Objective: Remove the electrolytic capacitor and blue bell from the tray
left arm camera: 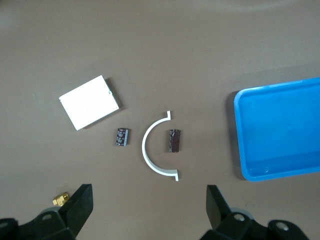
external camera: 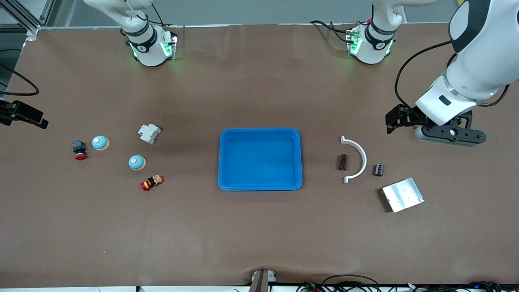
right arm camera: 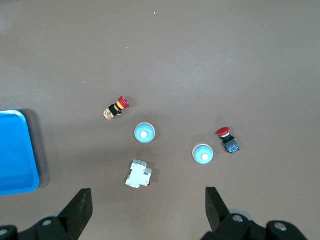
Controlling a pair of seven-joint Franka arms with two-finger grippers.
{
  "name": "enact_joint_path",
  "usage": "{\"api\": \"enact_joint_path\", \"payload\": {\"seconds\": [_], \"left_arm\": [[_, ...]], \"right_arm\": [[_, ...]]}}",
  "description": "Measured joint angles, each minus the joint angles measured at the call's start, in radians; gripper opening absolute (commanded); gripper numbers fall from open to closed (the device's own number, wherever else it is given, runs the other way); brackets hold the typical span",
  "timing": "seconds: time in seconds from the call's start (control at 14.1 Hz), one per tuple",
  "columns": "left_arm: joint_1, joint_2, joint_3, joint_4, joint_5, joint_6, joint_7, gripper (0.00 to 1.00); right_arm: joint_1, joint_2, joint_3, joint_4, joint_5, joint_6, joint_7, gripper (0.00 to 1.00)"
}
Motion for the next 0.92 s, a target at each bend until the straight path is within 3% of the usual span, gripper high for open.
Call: {"api": "enact_joint_path", "payload": {"seconds": [0.92], "left_arm": [[0.015,-0.056,0.001,0.001,0.038,-0.044,0.0,1.0]], "right_arm": [[0.0,0.0,0.0,-0.014,0.0,0.019,0.0,1.0]]}}
